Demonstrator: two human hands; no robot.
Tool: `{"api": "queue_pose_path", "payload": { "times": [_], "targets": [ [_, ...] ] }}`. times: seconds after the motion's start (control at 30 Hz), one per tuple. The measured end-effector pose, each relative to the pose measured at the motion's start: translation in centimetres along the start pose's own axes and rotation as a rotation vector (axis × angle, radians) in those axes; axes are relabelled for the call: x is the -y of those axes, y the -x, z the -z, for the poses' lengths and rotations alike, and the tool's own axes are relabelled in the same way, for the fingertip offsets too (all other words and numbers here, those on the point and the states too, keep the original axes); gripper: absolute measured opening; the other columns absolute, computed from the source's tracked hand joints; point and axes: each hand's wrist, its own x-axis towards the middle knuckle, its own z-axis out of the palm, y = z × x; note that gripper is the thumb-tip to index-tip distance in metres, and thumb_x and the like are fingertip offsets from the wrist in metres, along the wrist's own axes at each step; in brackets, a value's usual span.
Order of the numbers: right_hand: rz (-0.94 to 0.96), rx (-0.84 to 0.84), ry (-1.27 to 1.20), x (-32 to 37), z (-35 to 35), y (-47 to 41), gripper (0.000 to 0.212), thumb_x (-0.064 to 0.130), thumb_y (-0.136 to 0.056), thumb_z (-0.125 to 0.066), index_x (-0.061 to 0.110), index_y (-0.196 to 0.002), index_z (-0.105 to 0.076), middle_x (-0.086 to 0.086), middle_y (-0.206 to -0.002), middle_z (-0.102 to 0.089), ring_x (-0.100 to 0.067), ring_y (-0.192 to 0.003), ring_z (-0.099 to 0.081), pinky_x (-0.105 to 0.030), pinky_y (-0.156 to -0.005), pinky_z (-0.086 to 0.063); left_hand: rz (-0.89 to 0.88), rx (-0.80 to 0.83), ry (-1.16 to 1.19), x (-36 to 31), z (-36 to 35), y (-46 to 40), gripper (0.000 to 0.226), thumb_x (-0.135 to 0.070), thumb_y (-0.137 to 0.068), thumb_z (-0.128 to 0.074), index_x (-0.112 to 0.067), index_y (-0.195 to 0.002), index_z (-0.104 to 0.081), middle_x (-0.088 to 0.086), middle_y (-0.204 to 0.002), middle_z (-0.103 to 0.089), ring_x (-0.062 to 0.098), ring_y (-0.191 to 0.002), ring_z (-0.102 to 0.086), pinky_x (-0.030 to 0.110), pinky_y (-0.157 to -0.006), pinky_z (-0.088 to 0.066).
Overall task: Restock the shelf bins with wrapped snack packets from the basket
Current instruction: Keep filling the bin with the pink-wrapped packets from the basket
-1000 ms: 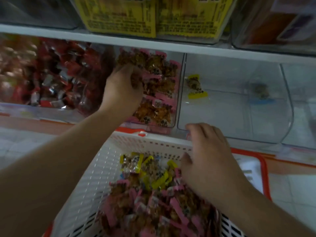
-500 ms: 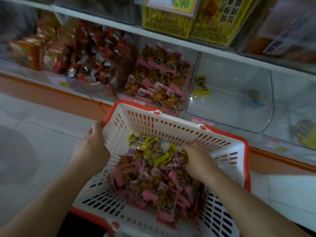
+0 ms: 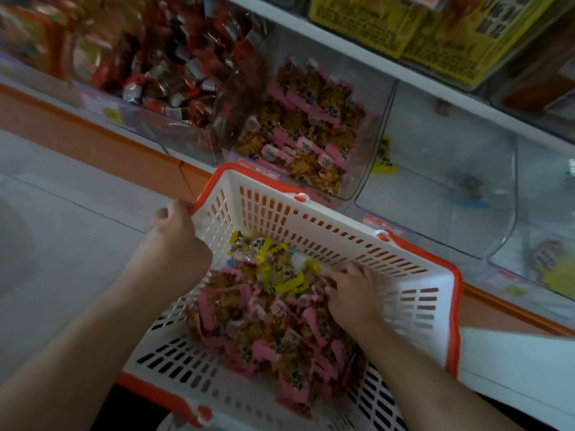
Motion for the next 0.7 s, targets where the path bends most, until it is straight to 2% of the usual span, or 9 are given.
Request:
{"api": "queue_pose_path", "payload": {
  "times": [0.07,0.13,0.23,0.33,0.4,0.43,0.53,0.63,0.7],
  "targets": [
    [-0.024,0.023,-0.183,1.0,1.5,-0.2,0.026,0.033,-0.103,-0.063,0.034,-0.127,-0.074,0.008,-0.133,-0.065,-0.019,-0.126,-0.054,-0.045,-0.112,-0.047,-0.055,-0.117,-0.031,-0.2,0.2,0.0,0.058,-0.006,-0.091,-0.055,-0.015,-0.146,-0.037,0.008,-0.134,-0.040,0.033,-0.116,-0.052,0.045,-0.092,-0.051],
    [-0.092,0.148,-0.527,2.7,5.0,0.4,0.013,0.038,-0.105,-0.062,0.038,-0.106,-0.075,0.011,-0.112,-0.075,-0.013,-0.102,-0.070,-0.046,-0.095,-0.060,-0.208,-0.238,-0.025,-0.9,0.4,0.6,0.052,-0.011,-0.094,-0.057,-0.019,-0.143,-0.042,0.006,-0.139,-0.044,0.028,-0.122,-0.053,0.041,-0.092,-0.053],
    [-0.054,0.286,-1.000,4.9,11.2,2.8,0.020,0.044,-0.107,-0.061,0.037,-0.109,-0.080,0.008,-0.107,-0.080,-0.018,-0.097,-0.078,-0.053,-0.093,-0.061,-0.314,-0.130,0.097,-2.5,-0.1,1.4,0.024,-0.018,-0.099,-0.058,-0.030,-0.119,-0.062,-0.010,-0.110,-0.066,0.008,-0.091,-0.065,0.018,-0.068,-0.049],
    [0.017,0.233,-1.218,5.8,15.0,5.1,0.033,0.048,-0.099,-0.065,0.030,-0.124,-0.077,0.007,-0.116,-0.081,-0.014,-0.109,-0.077,-0.047,-0.105,-0.057,-0.254,0.110,0.251,-4.0,-0.9,2.1,0.017,-0.030,-0.103,-0.058,-0.029,-0.092,-0.071,-0.006,-0.074,-0.074,0.009,-0.063,-0.070,0.024,-0.058,-0.050],
    [0.037,0.113,-1.233,6.1,15.9,5.9,0.045,0.054,-0.093,-0.066,0.028,-0.128,-0.076,0.012,-0.115,-0.080,-0.007,-0.111,-0.074,-0.039,-0.101,-0.057,-0.180,0.203,0.408,-5.1,-0.9,2.5,0.036,-0.035,-0.106,-0.056,-0.016,-0.079,-0.073,0.006,-0.059,-0.070,0.022,-0.050,-0.067,0.029,-0.053,-0.051],
    [0.070,0.031,-1.205,6.4,16.1,6.1,0.040,0.053,-0.092,-0.067,0.031,-0.123,-0.077,0.015,-0.111,-0.080,-0.004,-0.107,-0.074,-0.032,-0.095,-0.058,-0.116,0.251,0.513,-5.6,-0.8,2.6,0.047,-0.039,-0.106,-0.055,-0.009,-0.075,-0.073,0.012,-0.054,-0.066,0.028,-0.046,-0.063,0.029,-0.048,-0.049],
    [0.234,-0.182,-1.027,7.3,16.5,5.8,0.027,0.034,-0.096,-0.074,0.037,-0.122,-0.078,0.018,-0.114,-0.076,-0.004,-0.111,-0.070,-0.022,-0.092,-0.055,0.082,0.526,0.864,-6.6,-0.7,2.3,0.068,-0.061,-0.095,-0.056,0.003,-0.084,-0.077,0.023,-0.068,-0.067,0.034,-0.053,-0.064,0.030,-0.045,-0.050],
    [0.498,-0.203,-0.710,7.3,16.6,4.9,0.048,0.022,-0.093,-0.082,0.035,-0.137,-0.071,0.026,-0.132,-0.065,-0.006,-0.132,-0.058,-0.028,-0.107,-0.049,0.009,0.557,1.013,-6.8,-1.1,1.4,0.044,-0.043,-0.095,-0.061,-0.004,-0.103,-0.079,0.020,-0.097,-0.077,0.038,-0.085,-0.075,0.040,-0.067,-0.063],
    [0.507,-0.114,-0.762,6.9,17.0,4.6,0.063,0.004,-0.091,-0.081,0.036,-0.143,-0.064,0.027,-0.142,-0.060,-0.001,-0.142,-0.049,-0.023,-0.116,-0.042,-0.058,0.432,0.989,-6.6,-1.4,0.6,0.023,-0.021,-0.099,-0.061,-0.011,-0.099,-0.081,0.019,-0.099,-0.078,0.033,-0.090,-0.075,0.035,-0.074,-0.062]
  ]
}}
